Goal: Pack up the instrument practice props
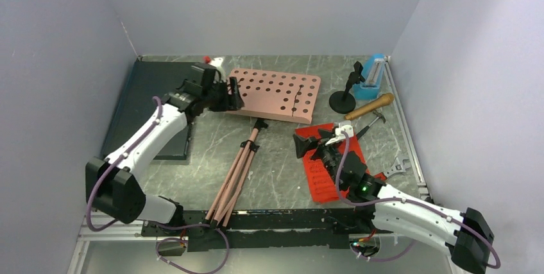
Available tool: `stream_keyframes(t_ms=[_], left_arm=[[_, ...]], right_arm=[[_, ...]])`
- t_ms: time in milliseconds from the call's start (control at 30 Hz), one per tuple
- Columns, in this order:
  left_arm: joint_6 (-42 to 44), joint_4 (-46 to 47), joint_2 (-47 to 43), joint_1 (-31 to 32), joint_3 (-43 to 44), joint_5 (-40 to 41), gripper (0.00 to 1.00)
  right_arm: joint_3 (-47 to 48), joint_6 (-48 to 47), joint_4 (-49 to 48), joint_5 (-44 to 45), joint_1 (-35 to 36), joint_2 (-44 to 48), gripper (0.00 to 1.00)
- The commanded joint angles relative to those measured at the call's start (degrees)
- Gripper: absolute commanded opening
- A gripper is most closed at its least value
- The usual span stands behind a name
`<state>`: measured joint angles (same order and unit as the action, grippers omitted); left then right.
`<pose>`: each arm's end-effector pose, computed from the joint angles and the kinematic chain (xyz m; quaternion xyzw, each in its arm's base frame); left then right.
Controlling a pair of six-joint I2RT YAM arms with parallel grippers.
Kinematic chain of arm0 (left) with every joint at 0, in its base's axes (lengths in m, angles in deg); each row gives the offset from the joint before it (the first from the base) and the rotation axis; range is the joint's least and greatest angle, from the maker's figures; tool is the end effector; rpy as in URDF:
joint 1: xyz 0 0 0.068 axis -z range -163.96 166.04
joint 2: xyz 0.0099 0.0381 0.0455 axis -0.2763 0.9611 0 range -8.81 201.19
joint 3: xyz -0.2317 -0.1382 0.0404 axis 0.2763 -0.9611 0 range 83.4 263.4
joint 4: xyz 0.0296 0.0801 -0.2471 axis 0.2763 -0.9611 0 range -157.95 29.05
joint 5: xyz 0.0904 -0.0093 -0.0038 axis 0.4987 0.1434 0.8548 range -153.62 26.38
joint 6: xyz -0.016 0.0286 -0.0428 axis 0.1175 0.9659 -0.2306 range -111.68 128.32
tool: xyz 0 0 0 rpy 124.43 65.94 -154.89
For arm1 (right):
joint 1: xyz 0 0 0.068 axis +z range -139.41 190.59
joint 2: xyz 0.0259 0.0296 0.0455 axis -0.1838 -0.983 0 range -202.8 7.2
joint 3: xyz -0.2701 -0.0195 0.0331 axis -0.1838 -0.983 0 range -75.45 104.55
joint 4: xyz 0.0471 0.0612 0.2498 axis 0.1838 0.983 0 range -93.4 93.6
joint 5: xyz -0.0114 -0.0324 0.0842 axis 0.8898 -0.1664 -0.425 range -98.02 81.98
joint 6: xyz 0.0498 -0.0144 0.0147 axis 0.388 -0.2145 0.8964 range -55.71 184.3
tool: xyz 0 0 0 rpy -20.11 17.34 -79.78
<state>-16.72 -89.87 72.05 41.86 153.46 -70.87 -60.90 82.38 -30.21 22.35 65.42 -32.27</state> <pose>0.2808 -0.1409 0.3174 0.0330 0.9033 -0.2337 0.3583 0.1118 0.1272 0.2360 -0.0329 0.6962 0.2656 0.6661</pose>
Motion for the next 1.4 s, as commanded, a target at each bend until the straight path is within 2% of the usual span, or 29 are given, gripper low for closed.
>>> stream_keyframes(t_ms=[0, 100, 167, 200, 500, 633, 767, 900, 1000, 1067, 1200, 1233, 1267, 1333, 1367], left_arm=[[-0.52, -4.42, -5.31, -5.62, 2.5, 6.81, 0.72], [0.93, -7.07, -9.91, -7.12, 2.74, 11.83, 0.77], [2.71, -8.72, -13.49, -7.19, 2.76, 16.29, 0.91], [3.32, -9.32, -15.53, -7.19, 2.68, 18.68, 0.93], [7.98, -9.3, -34.66, -7.19, -0.37, 35.11, 0.93], [9.16, -11.91, -40.16, -7.19, -0.35, 37.55, 0.93], [9.13, -15.12, -44.76, -7.19, 0.13, 39.18, 0.94], [11.19, -10.7, -51.24, -7.17, -5.22, 40.41, 0.94], [11.73, -8.96, -54.39, -7.19, -8.7, 38.76, 0.94], [10.97, -11.25, -55.12, -7.19, -9.16, 37.69, 0.93], [9.18, -15.4, -57.15, -7.19, -10.54, 37.54, 0.94], [9.37, -15.57, -58.2, -7.19, -11.2, 36.94, 0.93], [9.85, -15.37, -59.27, -7.19, -11.98, 36.26, 0.93], [10.96, -14.64, -61.78, -7.18, -13.55, 34.96, 0.94], [11.47, -14.28, -62.92, -7.19, -14.33, 34.55, 0.94]], right_arm=[[3.69, -10.61, 11.1, 8.85, -2.35, 4.72, 1.0], [4.55, -15.18, 11.36, 14.1, -3.57, 7.39, 1.0], [5.02, -17.52, 10.46, 18.76, -4.14, 8.99, 1.0], [5.17, -19.26, 10.09, 20.55, -4.32, 9.62, 1.0], [8.97, -28.83, 14.09, 30.66, -4.75, 14.55, 1.0], [9.0, -32.04, 14.46, 29.74, -4.81, 18.37, 1.0], [8.63, -31.11, 16.29, 30.04, -4.81, 23.98, 1.0], [8.67, -30.58, 23.21, 32.3, -4.83, 29.9, 1.0], [10.98, -21.33, 35.6, 37.19, -4.85, 34.75, 1.0], [12.61, -9.81, 44.81, 42.55, -4.85, 38.61, 1.0], [18.9, 27.4, 74.99, 50.99, -4.88, 47.17, 1.0], [22.82, 39.72, 87.89, 51.47, -4.8, 46.95, 1.0], [24.7, 50.61, 96.87, 51.97, -4.75, 45.87, 1.0], [29.24, 66.0, 110.48, 51.56, -4.76, 44.36, 1.0], [30.53, 68.98, 112.43, 50.84, -4.75, 44.39, 1.0]])
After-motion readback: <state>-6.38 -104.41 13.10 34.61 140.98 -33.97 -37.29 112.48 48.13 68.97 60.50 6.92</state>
